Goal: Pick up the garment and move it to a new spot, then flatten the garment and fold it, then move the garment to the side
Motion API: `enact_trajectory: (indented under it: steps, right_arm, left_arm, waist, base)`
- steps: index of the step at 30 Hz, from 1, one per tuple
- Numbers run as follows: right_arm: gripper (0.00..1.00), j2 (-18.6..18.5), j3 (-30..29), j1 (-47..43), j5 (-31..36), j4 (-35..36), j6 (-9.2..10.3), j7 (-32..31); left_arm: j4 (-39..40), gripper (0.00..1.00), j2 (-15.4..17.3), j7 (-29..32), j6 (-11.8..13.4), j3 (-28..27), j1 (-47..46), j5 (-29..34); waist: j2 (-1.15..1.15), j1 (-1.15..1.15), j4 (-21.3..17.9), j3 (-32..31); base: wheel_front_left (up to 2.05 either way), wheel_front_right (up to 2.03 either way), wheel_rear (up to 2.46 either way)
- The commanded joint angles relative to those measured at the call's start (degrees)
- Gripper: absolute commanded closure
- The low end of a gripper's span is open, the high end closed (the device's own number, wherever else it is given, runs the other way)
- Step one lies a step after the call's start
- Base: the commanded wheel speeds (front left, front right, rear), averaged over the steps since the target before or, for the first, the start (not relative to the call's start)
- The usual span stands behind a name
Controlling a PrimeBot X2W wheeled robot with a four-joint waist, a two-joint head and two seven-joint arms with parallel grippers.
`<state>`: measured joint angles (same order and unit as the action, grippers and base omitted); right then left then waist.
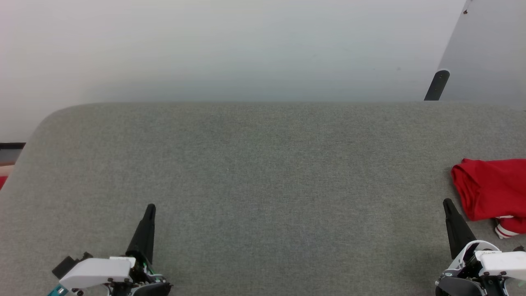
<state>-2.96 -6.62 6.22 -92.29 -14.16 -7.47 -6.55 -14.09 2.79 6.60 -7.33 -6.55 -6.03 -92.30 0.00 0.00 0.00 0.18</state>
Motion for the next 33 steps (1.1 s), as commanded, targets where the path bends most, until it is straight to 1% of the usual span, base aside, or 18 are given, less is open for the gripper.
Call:
enact_trajectory:
  steps: [1,33]
  right_arm:
    - [1.00,0.20,0.18,0.26,-0.22,-0.01,-0.04,-0.02]
    - [1.00,0.20,0.19,0.26,-0.22,-0.01,-0.04,-0.01]
  left_arm:
    - [-0.05,1.00,0.01,0.12,-0.30,-0.11,-0.58,-0.18]
    - [-0.05,1.00,0.01,0.10,-0.31,-0.09,-0.57,-0.19]
  waist:
    - [0.00,0.00,0.00,0.00]
    - [0.00,0.00,0.00,0.00]
  base:
    - [0.00,0.00,0.00]
    - [0.00,0.00,0.00]
